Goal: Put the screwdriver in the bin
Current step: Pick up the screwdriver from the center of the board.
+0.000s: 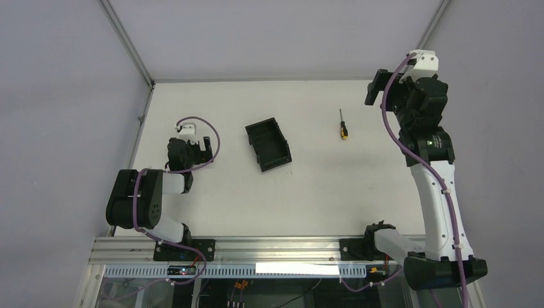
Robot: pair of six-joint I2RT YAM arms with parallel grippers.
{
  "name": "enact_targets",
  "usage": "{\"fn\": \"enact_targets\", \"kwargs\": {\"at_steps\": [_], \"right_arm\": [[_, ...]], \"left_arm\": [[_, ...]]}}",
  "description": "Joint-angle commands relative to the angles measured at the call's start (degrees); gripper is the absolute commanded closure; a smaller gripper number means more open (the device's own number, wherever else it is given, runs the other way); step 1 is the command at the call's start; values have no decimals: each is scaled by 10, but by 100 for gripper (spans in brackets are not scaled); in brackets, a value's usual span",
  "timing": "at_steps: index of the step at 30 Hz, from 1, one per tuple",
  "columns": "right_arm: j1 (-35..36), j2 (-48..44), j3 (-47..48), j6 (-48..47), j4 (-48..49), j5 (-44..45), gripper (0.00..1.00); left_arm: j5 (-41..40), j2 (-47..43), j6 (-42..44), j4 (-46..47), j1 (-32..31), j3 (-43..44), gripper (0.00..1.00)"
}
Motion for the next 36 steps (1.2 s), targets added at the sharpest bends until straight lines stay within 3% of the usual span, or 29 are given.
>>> {"fn": "enact_targets", "kwargs": {"at_steps": [1, 16, 36], "right_arm": [[-2, 14, 48, -7, -49, 17, 1], [-3, 170, 93, 27, -120, 29, 1], [-3, 399, 19, 46, -81, 21, 1]], "left_arm": [[-12, -12, -2, 16, -5, 0, 1], [-12, -12, -2, 17, -5, 0, 1], [-12, -12, -2, 16, -5, 0, 1]]}}
